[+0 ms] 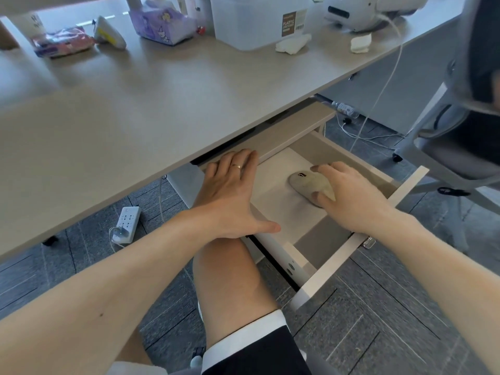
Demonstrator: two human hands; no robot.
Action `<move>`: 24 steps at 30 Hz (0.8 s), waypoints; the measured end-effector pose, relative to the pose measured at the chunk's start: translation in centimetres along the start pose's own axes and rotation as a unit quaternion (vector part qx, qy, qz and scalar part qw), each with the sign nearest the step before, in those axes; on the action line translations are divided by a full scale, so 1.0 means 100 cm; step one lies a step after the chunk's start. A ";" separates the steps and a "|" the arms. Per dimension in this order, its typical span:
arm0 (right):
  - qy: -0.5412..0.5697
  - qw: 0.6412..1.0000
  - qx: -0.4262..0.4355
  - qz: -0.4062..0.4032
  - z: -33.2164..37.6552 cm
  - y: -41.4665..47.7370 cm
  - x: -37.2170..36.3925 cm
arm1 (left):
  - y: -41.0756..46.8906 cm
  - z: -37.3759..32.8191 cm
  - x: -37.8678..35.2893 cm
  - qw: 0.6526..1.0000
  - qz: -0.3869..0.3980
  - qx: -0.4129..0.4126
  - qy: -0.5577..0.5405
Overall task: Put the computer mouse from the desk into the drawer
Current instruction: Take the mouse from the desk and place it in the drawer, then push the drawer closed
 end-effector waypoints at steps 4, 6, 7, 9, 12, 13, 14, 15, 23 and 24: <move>0.065 0.989 -0.041 -0.123 -0.024 -0.032 0.013 | 0.000 -0.003 0.003 1.000 0.015 0.007 -0.017; 0.153 0.972 -0.110 -0.137 -0.038 -0.044 0.009 | 0.000 -0.005 0.004 0.999 0.021 0.011 -0.026; 0.194 0.961 -0.137 -0.143 -0.044 -0.050 0.006 | -0.001 -0.006 0.004 0.999 0.025 0.014 -0.030; 0.251 0.938 -0.173 -0.166 -0.051 -0.060 0.002 | -0.003 -0.008 0.004 0.998 0.032 0.023 -0.039; 0.373 0.887 -0.239 -0.130 -0.061 -0.066 -0.011 | -0.006 -0.011 0.004 0.998 0.033 0.035 -0.050; 0.418 0.863 -0.264 -0.106 -0.064 -0.067 -0.019 | -0.006 -0.012 0.005 0.997 0.032 0.039 -0.058; 0.455 0.840 -0.283 -0.087 -0.065 -0.068 -0.025 | -0.007 -0.013 0.006 0.996 0.032 0.042 -0.067; 0.483 0.822 -0.292 -0.079 -0.065 -0.067 -0.029 | -0.007 -0.014 0.007 0.996 0.031 0.046 -0.076; 0.549 0.777 -0.308 0.020 -0.051 -0.054 -0.047 | -0.004 -0.012 0.012 0.989 0.040 0.079 -0.119; 0.560 0.770 -0.305 0.034 -0.048 -0.053 -0.053 | -0.004 -0.011 0.012 0.988 0.040 0.082 -0.123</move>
Point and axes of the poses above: each hand's wrist, its own y-axis towards the middle knuckle, its own x-axis out of the back of the hand, z = x × y, the point moved 6 cm from there along y, towards the middle knuckle, and after that the axes turned 15 degrees about -x, right-handed, at the moved point
